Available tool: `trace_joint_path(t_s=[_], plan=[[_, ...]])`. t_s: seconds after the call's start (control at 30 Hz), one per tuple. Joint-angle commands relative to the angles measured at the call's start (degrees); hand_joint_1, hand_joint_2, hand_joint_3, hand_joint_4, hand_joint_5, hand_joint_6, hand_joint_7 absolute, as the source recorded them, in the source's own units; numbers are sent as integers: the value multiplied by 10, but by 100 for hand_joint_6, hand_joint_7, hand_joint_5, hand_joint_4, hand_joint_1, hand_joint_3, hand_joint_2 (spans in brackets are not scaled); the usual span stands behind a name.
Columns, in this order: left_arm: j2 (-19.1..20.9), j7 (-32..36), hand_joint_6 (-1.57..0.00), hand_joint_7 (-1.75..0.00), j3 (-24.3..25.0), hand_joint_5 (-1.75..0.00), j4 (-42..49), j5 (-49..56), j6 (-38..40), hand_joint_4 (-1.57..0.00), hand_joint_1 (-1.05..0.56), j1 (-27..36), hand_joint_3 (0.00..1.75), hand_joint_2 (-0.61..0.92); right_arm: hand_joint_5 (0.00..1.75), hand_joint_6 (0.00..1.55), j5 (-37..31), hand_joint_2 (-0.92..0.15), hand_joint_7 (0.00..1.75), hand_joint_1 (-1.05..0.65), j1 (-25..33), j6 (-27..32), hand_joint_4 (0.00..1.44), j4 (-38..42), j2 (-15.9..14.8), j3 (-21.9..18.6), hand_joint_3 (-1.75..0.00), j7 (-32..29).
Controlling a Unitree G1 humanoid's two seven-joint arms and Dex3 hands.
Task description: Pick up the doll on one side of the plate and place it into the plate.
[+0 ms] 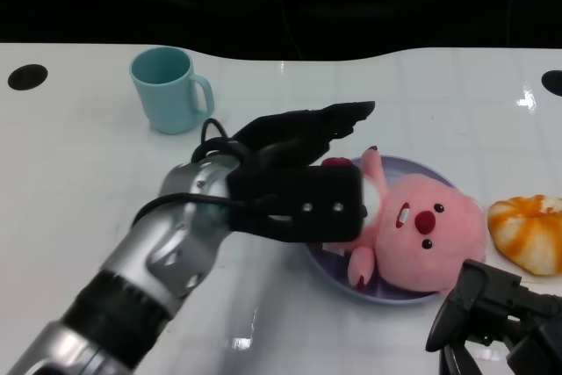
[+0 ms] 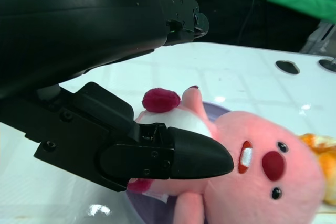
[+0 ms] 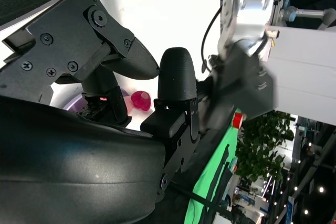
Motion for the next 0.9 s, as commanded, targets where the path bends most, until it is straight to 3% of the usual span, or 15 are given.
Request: trace_joint_path(t_s=[0.03,0.33,0.43,0.5,0.57,0.73,0.77,0.8,0.9], plan=[[29,-20,-4,-2,29,-3,-48,-35,-17,-5,-98,35,47,92,175,62,5,-42,154,-21,0,3,71,-2,-4,-3,-141,-2],[32,-36,-22,-10,125,-15,-129,-187,-55,-18,-70,132,36,92,175,61,10,-41,154,-22,-3,-4,71,6,-5,-6,-142,3],[29,-30,-31,-11,148,-66,-141,-222,-85,-3,-61,165,30,92,175,62,9,-41,154,-23,-5,-6,71,9,-6,-7,-142,3],[28,-27,-36,-12,158,-82,-144,-235,-103,0,-55,180,26,92,175,62,10,-41,154,-23,-6,-6,71,10,-6,-8,-141,3],[28,-29,-39,-13,170,-89,-150,-254,-120,0,-51,201,23,92,175,62,10,-41,154,-23,-7,-3,71,10,-6,-8,-141,3],[17,-29,-54,-21,195,-106,-174,-300,-137,-19,-35,250,18,89,175,62,8,-42,154,-22,-8,-2,70,10,-7,-9,-141,3],[13,-28,-56,-24,201,-106,-180,-311,-139,-23,-32,260,23,86,175,62,9,-42,154,-22,-8,-2,70,10,-8,-9,-141,3],[10,-28,-59,-32,205,-109,-183,-318,-140,-30,-27,267,53,71,175,62,10,-42,154,-22,-8,-1,70,10,-8,-9,-141,4],[2,-22,-62,-53,222,-113,-201,-340,-136,-43,-17,292,102,49,175,61,12,-42,154,-22,-8,3,70,9,-8,-8,-140,5]])
